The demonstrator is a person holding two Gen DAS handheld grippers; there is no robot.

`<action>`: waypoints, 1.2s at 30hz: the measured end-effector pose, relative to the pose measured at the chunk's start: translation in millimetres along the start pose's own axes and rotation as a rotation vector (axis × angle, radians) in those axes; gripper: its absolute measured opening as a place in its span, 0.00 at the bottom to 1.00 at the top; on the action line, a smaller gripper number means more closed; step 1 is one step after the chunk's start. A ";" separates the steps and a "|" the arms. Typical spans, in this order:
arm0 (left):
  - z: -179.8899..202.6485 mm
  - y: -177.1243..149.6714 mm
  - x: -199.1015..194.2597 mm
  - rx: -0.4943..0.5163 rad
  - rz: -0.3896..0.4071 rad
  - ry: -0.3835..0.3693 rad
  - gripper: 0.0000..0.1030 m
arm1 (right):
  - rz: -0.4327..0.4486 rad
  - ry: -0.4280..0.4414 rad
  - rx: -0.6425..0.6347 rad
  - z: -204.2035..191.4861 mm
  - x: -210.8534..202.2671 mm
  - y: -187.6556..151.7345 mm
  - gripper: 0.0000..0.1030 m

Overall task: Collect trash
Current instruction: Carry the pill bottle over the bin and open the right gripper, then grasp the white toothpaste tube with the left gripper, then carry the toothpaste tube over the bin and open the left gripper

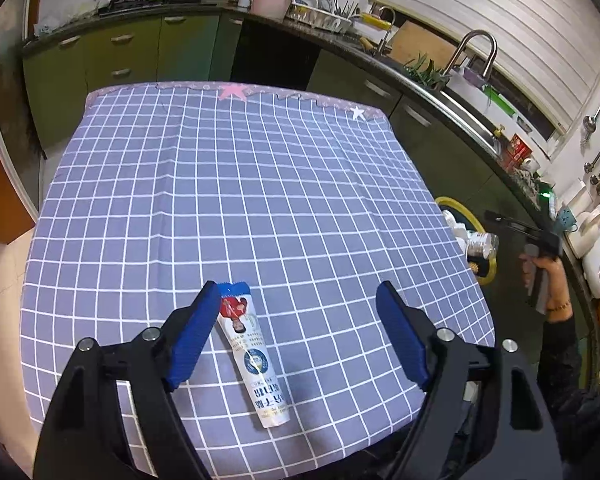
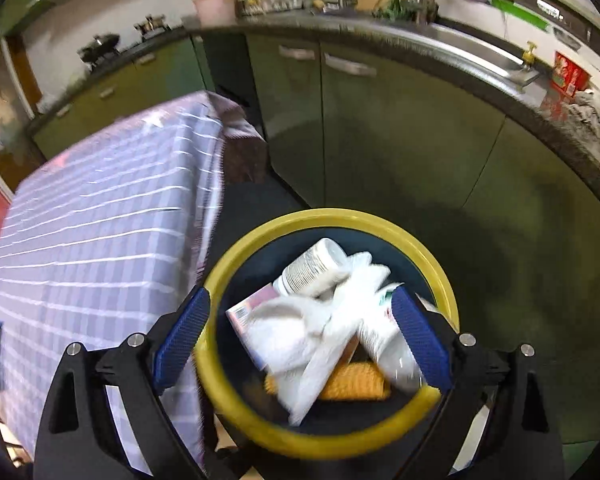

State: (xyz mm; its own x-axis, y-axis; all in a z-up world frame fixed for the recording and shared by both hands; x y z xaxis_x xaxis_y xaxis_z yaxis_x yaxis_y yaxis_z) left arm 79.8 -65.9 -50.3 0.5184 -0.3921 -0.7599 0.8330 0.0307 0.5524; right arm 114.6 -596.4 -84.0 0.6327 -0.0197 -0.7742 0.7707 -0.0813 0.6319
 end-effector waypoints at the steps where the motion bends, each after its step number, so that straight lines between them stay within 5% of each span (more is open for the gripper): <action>1: 0.4 -0.4 1.4 -0.005 -0.011 0.006 0.78 | 0.016 0.003 -0.004 -3.8 -9.6 -7.6 0.89; 8: 1.9 -5.6 15.1 -0.039 -0.095 0.099 0.79 | 0.073 0.083 -0.006 -26.0 -53.4 -42.5 0.90; 18: -6.0 -24.4 52.0 -0.090 -0.215 0.207 0.77 | 0.105 0.144 -0.068 -44.5 -64.3 -50.6 0.93; 36: -6.6 -38.2 70.3 -0.042 -0.277 0.266 0.27 | 0.096 0.211 -0.054 -44.3 -60.5 -56.3 0.94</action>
State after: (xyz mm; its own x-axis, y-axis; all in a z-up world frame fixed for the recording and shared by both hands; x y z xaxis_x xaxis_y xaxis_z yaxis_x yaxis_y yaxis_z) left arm 85.7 -88.6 -127.0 0.2998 -0.1386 -0.9439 0.9529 -0.0034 0.3032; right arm 36.2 -546.6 -71.1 0.7010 0.1840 -0.6891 0.7053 -0.0358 0.7080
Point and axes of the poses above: each gripper's, at about its wrist camera, not at the fingertips, and x roughly the way its jaws point, z to its right, y to its top, the point moved 1 cm from there along x, roughly the way its jaws point, and after that the axes turned 6 degrees about -x, right-handed, at the moved point
